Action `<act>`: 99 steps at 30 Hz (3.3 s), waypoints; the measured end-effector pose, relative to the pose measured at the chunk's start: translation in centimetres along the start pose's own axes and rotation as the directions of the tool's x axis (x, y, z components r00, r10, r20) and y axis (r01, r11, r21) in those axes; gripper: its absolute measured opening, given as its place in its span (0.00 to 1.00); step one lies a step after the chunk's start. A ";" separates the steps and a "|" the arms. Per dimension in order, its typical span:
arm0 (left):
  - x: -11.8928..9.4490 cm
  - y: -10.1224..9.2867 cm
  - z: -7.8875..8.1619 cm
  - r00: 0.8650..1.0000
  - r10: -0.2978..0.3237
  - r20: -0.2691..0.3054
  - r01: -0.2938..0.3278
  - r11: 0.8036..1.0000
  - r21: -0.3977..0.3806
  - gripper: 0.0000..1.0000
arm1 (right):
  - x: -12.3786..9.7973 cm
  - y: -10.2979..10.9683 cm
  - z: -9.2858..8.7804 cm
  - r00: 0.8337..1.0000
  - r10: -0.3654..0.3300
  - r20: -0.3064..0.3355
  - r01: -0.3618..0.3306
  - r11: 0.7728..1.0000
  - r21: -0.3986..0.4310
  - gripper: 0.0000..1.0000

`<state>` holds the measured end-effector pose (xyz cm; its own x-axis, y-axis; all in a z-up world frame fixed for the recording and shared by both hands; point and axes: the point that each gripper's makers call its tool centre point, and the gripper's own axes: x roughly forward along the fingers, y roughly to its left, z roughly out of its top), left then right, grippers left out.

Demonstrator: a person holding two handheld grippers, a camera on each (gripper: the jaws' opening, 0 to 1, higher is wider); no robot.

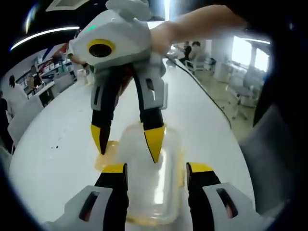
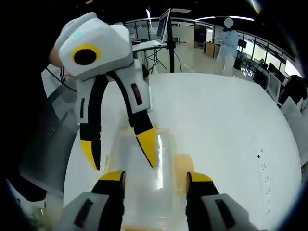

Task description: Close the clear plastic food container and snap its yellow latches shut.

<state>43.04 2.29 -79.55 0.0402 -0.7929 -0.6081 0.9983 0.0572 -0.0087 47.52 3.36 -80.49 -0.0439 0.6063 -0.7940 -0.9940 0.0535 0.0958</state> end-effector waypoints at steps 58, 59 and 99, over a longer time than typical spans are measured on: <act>1.4 -0.7 -1.6 0.973 0.212 -0.096 -0.161 0.911 0.379 0.43 | 1.2 -0.4 -0.8 0.901 0.241 -0.360 -0.264 0.964 -0.017 0.54; 1.4 -0.8 -1.6 0.972 0.212 -0.097 -0.161 0.912 0.376 0.44 | 1.1 -0.4 -1.4 0.890 0.229 -0.395 -0.265 0.963 -0.040 0.56; -1.0 0.5 -1.1 0.967 0.018 -0.253 0.035 0.978 0.204 0.45 | -1.8 2.3 -0.8 0.970 0.043 -0.238 -0.056 0.997 -0.047 0.53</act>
<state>43.45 3.76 -79.86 0.0459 -0.6126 -0.7891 0.9867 -0.0955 0.1316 45.25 1.79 -79.33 -0.1093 0.4013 -0.9094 -0.9936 -0.0177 0.1116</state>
